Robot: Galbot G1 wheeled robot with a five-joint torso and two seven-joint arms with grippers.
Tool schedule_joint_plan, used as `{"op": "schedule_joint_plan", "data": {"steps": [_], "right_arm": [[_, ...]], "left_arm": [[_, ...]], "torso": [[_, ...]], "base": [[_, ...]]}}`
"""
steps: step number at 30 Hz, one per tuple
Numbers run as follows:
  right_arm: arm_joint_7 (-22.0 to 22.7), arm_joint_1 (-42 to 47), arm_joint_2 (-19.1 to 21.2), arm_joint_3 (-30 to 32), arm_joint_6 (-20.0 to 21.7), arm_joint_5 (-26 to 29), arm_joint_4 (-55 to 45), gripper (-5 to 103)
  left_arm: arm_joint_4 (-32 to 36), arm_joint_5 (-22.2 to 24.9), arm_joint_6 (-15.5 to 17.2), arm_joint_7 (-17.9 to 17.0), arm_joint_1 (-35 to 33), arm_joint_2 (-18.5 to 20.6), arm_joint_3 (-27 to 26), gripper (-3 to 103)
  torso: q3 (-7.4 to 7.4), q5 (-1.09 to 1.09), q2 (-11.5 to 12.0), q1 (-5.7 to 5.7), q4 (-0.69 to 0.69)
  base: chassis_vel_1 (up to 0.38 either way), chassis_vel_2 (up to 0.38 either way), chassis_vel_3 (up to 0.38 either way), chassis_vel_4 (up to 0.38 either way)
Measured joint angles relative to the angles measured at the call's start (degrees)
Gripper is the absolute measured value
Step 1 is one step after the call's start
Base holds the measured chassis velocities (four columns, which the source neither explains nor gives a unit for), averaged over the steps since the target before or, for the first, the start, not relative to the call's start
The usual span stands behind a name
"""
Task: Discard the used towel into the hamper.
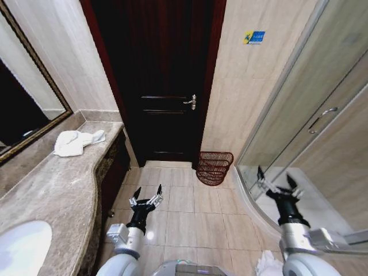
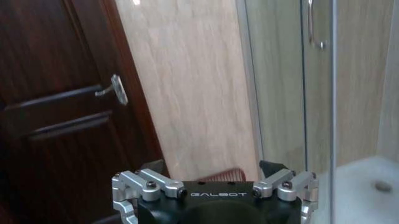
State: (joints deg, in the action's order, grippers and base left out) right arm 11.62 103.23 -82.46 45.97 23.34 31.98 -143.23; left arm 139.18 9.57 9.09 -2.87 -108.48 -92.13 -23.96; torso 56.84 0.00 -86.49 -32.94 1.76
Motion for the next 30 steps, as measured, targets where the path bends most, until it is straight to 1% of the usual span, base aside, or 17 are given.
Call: {"op": "schedule_joint_plan", "data": {"steps": [2, 7, 9, 10, 11, 12, 13, 14, 15, 16, 17, 18, 20, 22, 23, 25, 30], "right_arm": [[0.33, -0.23, 0.0, -0.18, 0.83, 0.41, -0.01, 100], [0.2, -0.39, -0.06, -0.55, 0.0, -0.41, -0.02, 100], [-0.13, -0.47, -0.15, -0.67, -2.18, -1.42, -0.03, 100], [-0.4, -0.46, -0.24, -0.75, -3.07, -1.83, -0.03, 100], [-0.4, -0.46, -0.24, -0.75, -3.07, -1.83, -0.03, 100], [-1.03, -0.33, -0.38, -0.93, -4.99, -2.59, -0.03, 100], [-2.26, 0.0, -0.44, -1.09, -7.88, -3.87, -0.03, 100], [-3.83, 0.34, -0.42, -1.04, -10.49, -5.23, -0.03, 100], [-3.83, 0.34, -0.42, -1.04, -10.49, -5.23, -0.03, 100], [-5.02, 0.57, -0.36, -0.86, -13.05, -6.84, -0.03, 100], [-5.43, 0.63, -0.4, -0.77, -14.77, -7.91, -0.03, 100], [-5.43, 0.63, -0.4, -0.77, -14.77, -7.91, -0.03, 100], [-5.73, 0.85, -0.76, -0.75, -16.62, -9.03, -0.03, 100], [-6.19, 1.21, -1.2, -0.8, -18.84, -9.71, -0.03, 100], [-6.19, 1.21, -1.2, -0.8, -18.84, -9.71, -0.03, 100], [-6.55, 1.27, -1.3, -0.8, -20.67, -10.14, -0.03, 100], [-6.73, 1.1, -1.23, -0.85, -21.61, -10.53, -0.03, 100]], "left_arm": [[-0.08, -0.88, -1.88, 0.55, 0.02, 0.0, -0.04, 97], [-0.27, -1.68, -3.28, 0.93, 0.02, 0.0, 0.05, 97], [-0.7, -1.97, -5.59, 1.59, 0.03, 0.0, 0.14, 97], [-0.78, -2.11, -6.25, 1.74, 0.05, 0.0, 0.15, 97], [-0.78, -2.11, -6.25, 1.74, 0.05, 0.0, 0.15, 97], [-0.93, -2.18, -7.18, 1.77, 0.18, 0.0, 0.16, 94], [-1.3, -2.37, -8.29, 1.31, 0.58, 0.0, 0.13, 97], [-1.83, -3.45, -8.97, -0.07, 1.16, 0.0, 0.05, 97], [-1.83, -3.45, -8.97, -0.07, 1.16, 0.0, 0.05, 97], [-2.34, -5.06, -9.36, -1.33, 1.75, 0.0, -0.16, 97], [-2.54, -5.94, -9.74, -1.95, 2.12, 0.0, -0.24, 98], [-2.54, -5.94, -9.74, -1.95, 2.12, 0.0, -0.24, 98], [-2.57, -6.68, -10.34, -2.29, 2.61, 0.0, -0.27, 100], [-2.35, -6.79, -11.2, -1.84, 2.9, 0.0, -0.28, 100], [-2.35, -6.79, -11.2, -1.84, 2.9, 0.0, -0.28, 100], [-2.04, -6.72, -12.35, -1.29, 2.88, 0.0, -0.26, 100], [-1.82, -6.53, -13.26, -0.78, 2.84, 0.0, -0.08, 100]], "torso": [[0.0, 0.0, 0.0, 0.0, 0.0], [0.0, -0.01, 0.0, 0.0, 0.0], [0.0, -0.01, 0.0, 0.0, 0.0], [0.0, -0.01, 0.0, 0.0, 0.0], [0.0, -0.01, 0.0, 0.0, 0.0], [0.0, 0.0, 0.0, 0.0, 0.0], [0.0, 0.0, 0.0, 0.0, 0.0], [0.0, -0.01, 0.0, 0.0, 0.0], [0.0, -0.01, 0.0, 0.0, 0.0], [0.0, -0.02, 0.0, 0.0, -0.01], [0.0, -0.02, 0.0, 0.0, 0.0], [0.0, -0.02, 0.0, 0.0, 0.0], [0.0, -0.01, 0.0, 0.0, 0.0], [0.0, -0.01, 0.0, 0.0, -0.01], [0.0, -0.01, 0.0, 0.0, -0.01], [0.0, -0.01, 0.0, 0.0, 0.0], [0.0, 0.0, 0.0, 0.0, 0.0]], "base": [[0.0, 0.0, 0.0, 0.0], [0.0, 0.0, 0.0, 0.0], [0.0, 0.0, 0.0, 0.0], [0.0, 0.0, 0.0, 0.0], [0.0, 0.0, 0.0, 0.0], [0.0, 0.0, 0.0, 0.0], [0.0, 0.0, 0.0, 0.0], [0.0, 0.0, 0.0, 0.0], [0.0, 0.0, 0.0, 0.0], [0.0, 0.0, 0.0, 0.0], [0.0, 0.0, 0.0, 0.0], [0.0, 0.0, 0.0, 0.0], [0.0, 0.0, 0.0, 0.0], [0.0, 0.0, 0.0, 0.0], [0.0, 0.0, 0.0, 0.0], [0.0, 0.0, 0.0, 0.0], [0.0, 0.0, 0.0, 0.0]]}}
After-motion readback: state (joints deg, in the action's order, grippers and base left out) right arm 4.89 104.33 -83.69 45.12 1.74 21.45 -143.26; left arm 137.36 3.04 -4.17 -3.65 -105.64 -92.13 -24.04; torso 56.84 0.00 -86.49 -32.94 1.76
